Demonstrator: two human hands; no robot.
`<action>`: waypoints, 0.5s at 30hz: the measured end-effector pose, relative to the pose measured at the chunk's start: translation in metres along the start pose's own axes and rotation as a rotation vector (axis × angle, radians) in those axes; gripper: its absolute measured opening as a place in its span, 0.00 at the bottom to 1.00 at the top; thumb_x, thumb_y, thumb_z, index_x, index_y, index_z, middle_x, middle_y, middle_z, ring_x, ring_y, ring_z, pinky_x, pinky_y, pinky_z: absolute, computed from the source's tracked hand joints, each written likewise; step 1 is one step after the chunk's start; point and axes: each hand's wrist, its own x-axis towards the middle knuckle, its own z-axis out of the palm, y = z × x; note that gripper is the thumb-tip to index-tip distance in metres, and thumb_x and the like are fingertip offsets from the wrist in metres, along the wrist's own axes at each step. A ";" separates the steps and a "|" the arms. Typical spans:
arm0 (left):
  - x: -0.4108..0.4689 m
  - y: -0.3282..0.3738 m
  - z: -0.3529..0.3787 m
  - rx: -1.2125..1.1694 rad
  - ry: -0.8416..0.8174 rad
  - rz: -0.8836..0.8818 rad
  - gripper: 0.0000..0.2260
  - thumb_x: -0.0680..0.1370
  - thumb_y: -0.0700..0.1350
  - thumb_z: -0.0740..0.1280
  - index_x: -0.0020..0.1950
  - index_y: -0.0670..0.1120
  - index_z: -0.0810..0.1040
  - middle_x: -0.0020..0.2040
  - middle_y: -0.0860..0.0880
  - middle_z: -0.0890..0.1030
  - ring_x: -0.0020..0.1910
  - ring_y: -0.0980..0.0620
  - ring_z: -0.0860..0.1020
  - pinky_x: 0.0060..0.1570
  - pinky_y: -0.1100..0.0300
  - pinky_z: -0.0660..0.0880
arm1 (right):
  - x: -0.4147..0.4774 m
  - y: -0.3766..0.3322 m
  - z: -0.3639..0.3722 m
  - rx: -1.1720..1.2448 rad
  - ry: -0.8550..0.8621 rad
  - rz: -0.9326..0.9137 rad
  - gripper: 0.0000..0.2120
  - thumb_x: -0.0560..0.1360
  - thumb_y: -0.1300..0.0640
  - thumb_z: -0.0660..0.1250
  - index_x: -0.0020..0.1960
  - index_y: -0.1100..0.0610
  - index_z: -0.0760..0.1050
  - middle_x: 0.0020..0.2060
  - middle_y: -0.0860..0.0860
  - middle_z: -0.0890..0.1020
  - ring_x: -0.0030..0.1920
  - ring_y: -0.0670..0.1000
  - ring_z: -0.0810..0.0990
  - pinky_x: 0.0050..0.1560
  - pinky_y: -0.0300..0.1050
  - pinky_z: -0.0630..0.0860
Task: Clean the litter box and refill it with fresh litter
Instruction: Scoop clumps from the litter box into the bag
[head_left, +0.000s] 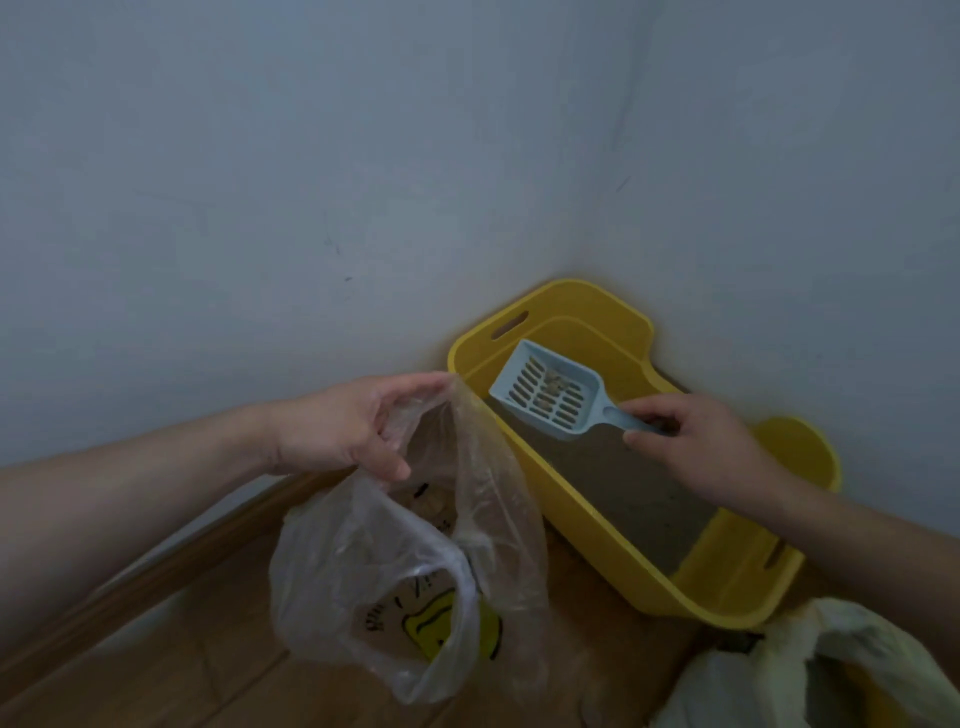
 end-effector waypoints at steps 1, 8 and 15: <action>-0.003 -0.001 -0.001 0.023 0.006 -0.006 0.41 0.64 0.34 0.74 0.68 0.66 0.67 0.74 0.63 0.66 0.71 0.60 0.68 0.60 0.64 0.71 | -0.008 -0.006 -0.002 0.005 -0.006 -0.016 0.12 0.75 0.59 0.73 0.53 0.43 0.82 0.40 0.40 0.83 0.38 0.42 0.80 0.36 0.35 0.74; -0.021 0.006 -0.002 0.057 0.040 -0.007 0.41 0.67 0.31 0.74 0.68 0.64 0.65 0.75 0.62 0.63 0.71 0.64 0.66 0.64 0.65 0.70 | -0.050 -0.047 0.004 -0.014 -0.110 -0.183 0.15 0.72 0.57 0.75 0.49 0.37 0.81 0.42 0.37 0.83 0.44 0.36 0.80 0.42 0.37 0.77; -0.029 0.011 0.001 0.009 0.055 -0.050 0.42 0.70 0.23 0.68 0.75 0.55 0.62 0.73 0.59 0.65 0.66 0.55 0.75 0.60 0.53 0.77 | -0.059 -0.066 0.036 -0.103 -0.213 -0.312 0.14 0.73 0.56 0.73 0.57 0.45 0.83 0.43 0.34 0.80 0.45 0.36 0.79 0.42 0.32 0.71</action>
